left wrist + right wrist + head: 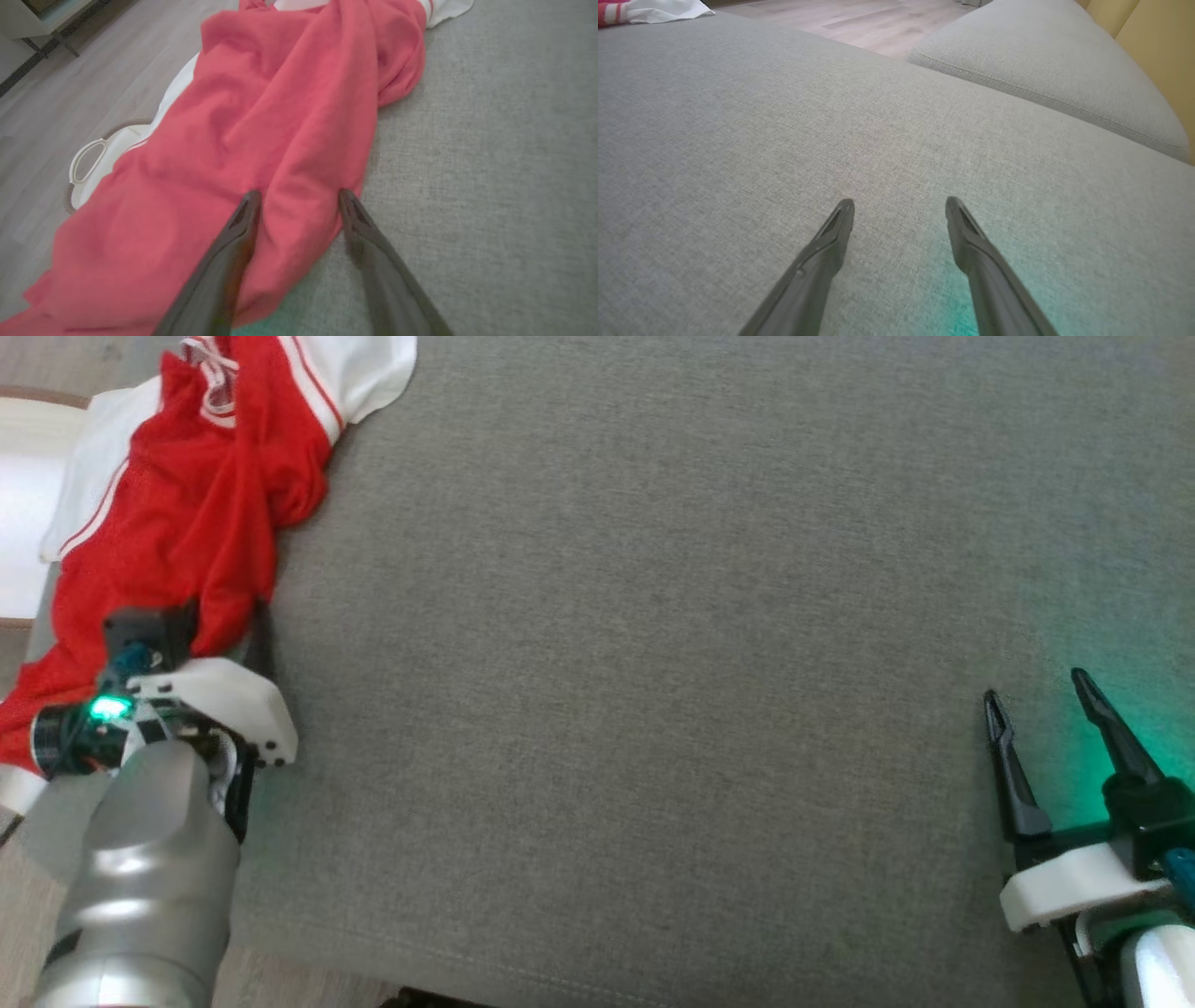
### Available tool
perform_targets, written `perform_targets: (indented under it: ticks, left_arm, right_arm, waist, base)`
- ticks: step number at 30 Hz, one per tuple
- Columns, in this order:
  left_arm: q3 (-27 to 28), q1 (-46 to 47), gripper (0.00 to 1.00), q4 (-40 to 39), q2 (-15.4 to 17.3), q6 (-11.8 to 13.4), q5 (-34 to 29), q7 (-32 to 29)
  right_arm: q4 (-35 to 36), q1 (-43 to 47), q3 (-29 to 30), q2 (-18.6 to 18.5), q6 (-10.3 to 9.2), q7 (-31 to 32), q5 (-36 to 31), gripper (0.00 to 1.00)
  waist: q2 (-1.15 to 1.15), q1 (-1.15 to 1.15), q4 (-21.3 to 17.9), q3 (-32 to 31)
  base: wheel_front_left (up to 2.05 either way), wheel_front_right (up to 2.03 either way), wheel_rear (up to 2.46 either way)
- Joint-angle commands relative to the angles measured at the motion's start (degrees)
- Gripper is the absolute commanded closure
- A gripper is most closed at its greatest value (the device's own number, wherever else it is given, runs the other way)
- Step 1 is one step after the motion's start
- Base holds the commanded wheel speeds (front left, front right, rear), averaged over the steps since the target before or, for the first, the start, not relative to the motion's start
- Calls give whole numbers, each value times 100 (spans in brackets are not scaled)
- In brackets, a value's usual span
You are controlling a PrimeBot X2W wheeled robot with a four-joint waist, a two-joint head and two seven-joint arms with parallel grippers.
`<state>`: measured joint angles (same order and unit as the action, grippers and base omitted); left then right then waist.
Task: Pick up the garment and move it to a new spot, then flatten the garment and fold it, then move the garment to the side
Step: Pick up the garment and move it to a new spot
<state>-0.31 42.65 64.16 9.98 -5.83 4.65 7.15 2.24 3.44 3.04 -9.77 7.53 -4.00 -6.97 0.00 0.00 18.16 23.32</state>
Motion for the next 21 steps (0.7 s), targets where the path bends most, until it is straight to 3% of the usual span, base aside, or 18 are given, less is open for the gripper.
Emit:
perform_targets:
  ticks: [1, 7, 13, 21]
  left_arm:
    - [97, 256, 100, 27, 348, 8, 27, 109]
    - [114, 619, 100, 177, 499, 25, 95, 564]
    - [-131, 974, 100, -309, 553, -111, 83, 740]
    - [-1106, 1258, 100, -1443, 532, -163, 574, 205]
  right_arm:
    - [255, 63, -117, -61, -4, 10, 49, 0]
    - [158, 73, -113, 87, -4, -61, 100, 0]
    - [-303, 7, -253, 350, -4, -338, 180, 0]
    - [-943, -246, -382, 623, -4, -732, 325, 0]
  waist:
    - [0, 0, -63, 21]
    - [0, 0, -171, -240]
    - [0, 0, -344, -847]
    - [0, 0, -777, -1384]
  base:
    - [0, 0, 0]
    - [0, 0, 0]
    - [0, 0, 0]
    - [0, 0, 0]
